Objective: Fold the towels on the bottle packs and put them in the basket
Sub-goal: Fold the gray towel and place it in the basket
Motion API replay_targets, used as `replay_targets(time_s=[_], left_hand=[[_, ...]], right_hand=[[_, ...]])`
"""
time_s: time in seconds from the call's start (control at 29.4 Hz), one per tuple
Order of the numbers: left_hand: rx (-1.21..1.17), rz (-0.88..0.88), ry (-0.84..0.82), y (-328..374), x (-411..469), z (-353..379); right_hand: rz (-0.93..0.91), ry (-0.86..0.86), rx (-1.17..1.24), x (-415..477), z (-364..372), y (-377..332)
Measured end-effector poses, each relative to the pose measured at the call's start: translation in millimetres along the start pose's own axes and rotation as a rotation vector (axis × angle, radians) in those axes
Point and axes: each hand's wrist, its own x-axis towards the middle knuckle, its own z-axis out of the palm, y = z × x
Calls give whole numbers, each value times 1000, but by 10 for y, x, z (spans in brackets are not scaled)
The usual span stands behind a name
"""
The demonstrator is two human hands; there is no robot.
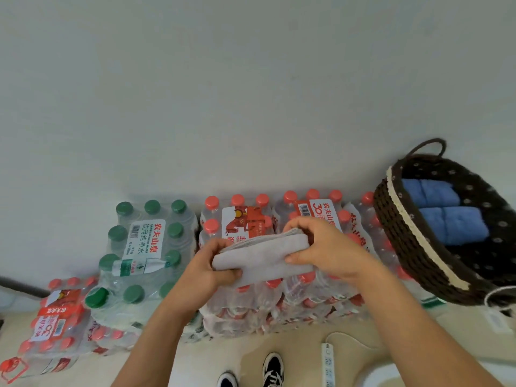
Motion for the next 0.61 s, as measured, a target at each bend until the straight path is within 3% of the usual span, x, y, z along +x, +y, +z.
replay_targets(time_s=[0.14, 0.37, 0.61], left_hand=[[-129, 147, -154, 261, -78, 301], [-185, 267, -10, 855, -65, 1312], [35, 321, -187, 1290, 271, 2664]], right_hand=[[-8, 110, 153, -449, -260, -40], [32, 222, 317, -1246, -902, -17], [58, 536, 388, -1798, -1996, 515]])
